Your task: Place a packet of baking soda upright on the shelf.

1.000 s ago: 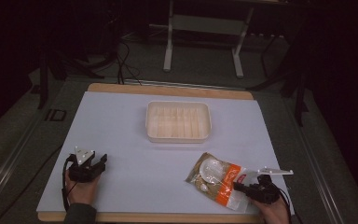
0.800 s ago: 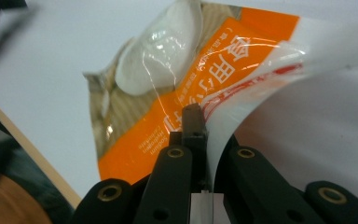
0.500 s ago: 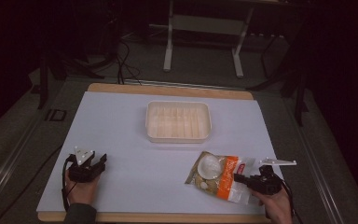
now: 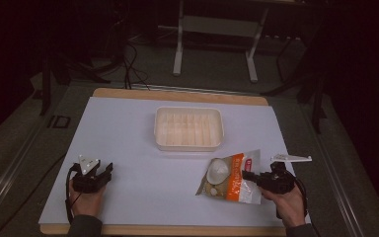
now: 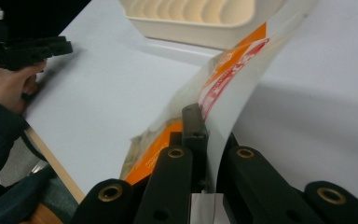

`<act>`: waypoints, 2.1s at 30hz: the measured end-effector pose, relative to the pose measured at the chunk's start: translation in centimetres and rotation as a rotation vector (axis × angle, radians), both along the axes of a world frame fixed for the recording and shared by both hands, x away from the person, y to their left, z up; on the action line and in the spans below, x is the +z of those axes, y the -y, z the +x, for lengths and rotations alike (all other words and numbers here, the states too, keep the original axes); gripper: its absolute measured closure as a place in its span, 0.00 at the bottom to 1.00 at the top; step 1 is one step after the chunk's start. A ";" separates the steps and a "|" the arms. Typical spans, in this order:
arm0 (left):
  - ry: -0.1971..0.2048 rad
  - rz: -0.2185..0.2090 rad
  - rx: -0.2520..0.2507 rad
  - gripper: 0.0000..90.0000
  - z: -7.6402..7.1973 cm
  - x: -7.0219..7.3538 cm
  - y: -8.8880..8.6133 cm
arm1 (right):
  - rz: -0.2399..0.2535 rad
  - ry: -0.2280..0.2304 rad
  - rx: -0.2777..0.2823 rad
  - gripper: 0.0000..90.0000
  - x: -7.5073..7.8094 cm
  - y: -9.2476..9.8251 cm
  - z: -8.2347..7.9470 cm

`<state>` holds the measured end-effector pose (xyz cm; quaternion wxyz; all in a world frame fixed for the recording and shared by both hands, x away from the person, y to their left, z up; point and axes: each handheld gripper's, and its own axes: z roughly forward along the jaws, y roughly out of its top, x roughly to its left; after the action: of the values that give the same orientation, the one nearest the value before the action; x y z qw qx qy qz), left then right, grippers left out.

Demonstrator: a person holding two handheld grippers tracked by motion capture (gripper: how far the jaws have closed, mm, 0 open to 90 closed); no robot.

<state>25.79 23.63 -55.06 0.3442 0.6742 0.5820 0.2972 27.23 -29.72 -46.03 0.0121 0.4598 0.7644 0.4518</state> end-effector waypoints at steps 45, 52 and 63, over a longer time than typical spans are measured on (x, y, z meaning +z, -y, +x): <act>0.000 -0.014 0.002 0.57 0.1 0.0 -0.1 | -0.099 0.060 0.148 1.00 4.9 -6.6 3.3; -0.002 -0.011 0.000 0.57 0.0 0.0 -0.1 | -0.110 0.067 0.162 1.00 5.7 -7.0 3.5; -0.004 -0.013 0.001 0.57 0.0 0.0 -0.1 | -0.120 0.066 0.163 1.00 6.5 -7.1 3.8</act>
<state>25.82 23.73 -55.04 0.3475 0.6722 0.5848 0.2923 31.00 -22.58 -39.54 0.0277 0.3794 0.8241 0.4197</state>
